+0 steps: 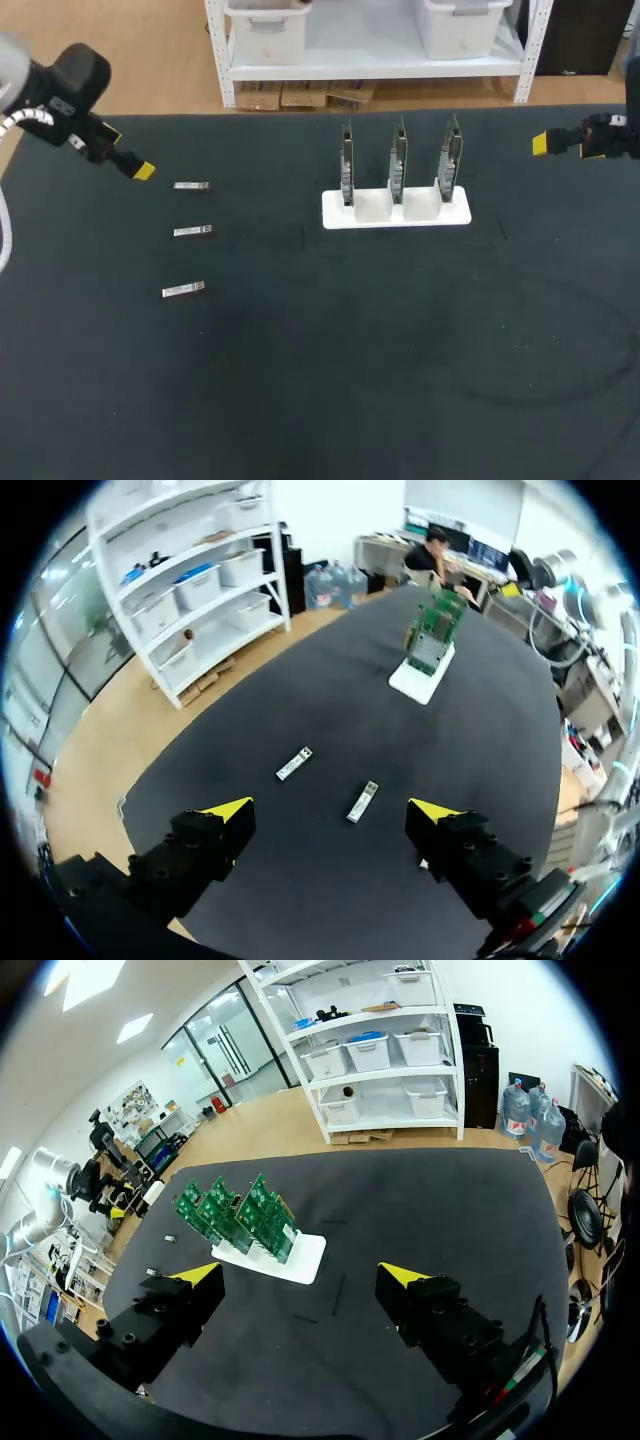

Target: Pick up the optical module with the left hand, and insert it into the network port with the right hand.

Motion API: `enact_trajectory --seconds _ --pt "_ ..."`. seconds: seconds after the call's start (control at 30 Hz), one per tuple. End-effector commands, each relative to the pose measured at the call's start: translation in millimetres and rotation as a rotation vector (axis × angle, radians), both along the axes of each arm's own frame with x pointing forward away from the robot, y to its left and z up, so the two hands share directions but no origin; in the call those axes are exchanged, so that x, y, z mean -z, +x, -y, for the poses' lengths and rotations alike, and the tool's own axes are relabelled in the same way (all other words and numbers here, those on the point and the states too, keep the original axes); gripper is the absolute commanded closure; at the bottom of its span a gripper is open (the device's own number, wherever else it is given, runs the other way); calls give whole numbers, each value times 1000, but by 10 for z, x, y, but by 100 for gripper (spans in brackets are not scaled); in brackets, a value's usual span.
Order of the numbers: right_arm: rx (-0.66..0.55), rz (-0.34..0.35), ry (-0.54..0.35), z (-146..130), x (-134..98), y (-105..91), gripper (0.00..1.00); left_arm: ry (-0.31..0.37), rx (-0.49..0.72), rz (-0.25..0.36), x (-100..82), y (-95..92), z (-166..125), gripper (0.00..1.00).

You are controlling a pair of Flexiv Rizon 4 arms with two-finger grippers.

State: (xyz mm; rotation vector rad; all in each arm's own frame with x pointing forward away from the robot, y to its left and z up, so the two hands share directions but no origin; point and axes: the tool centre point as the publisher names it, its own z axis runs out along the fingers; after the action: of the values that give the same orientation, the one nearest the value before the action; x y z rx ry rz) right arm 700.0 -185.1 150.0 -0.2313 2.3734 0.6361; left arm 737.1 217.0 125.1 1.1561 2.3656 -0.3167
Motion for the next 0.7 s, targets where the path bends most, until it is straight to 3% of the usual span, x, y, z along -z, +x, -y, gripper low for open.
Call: enact_trajectory --seconds 0.03,0.1,0.13,0.67,0.7 --pt "0 0 0 0 0 0 0 64 29 -78 59 186 20 0" --pt "0 0 0 0 0 0 0 58 4 -62 63 210 33 0" --pt "0 0 0 0 0 0 0 11 -32 -61 43 225 39 0" --pt "0 0 0 0 0 0 0 11 -32 -61 43 225 39 0" --pt "0 0 0 0 0 0 0 14 -6 -26 9 232 -5 0"
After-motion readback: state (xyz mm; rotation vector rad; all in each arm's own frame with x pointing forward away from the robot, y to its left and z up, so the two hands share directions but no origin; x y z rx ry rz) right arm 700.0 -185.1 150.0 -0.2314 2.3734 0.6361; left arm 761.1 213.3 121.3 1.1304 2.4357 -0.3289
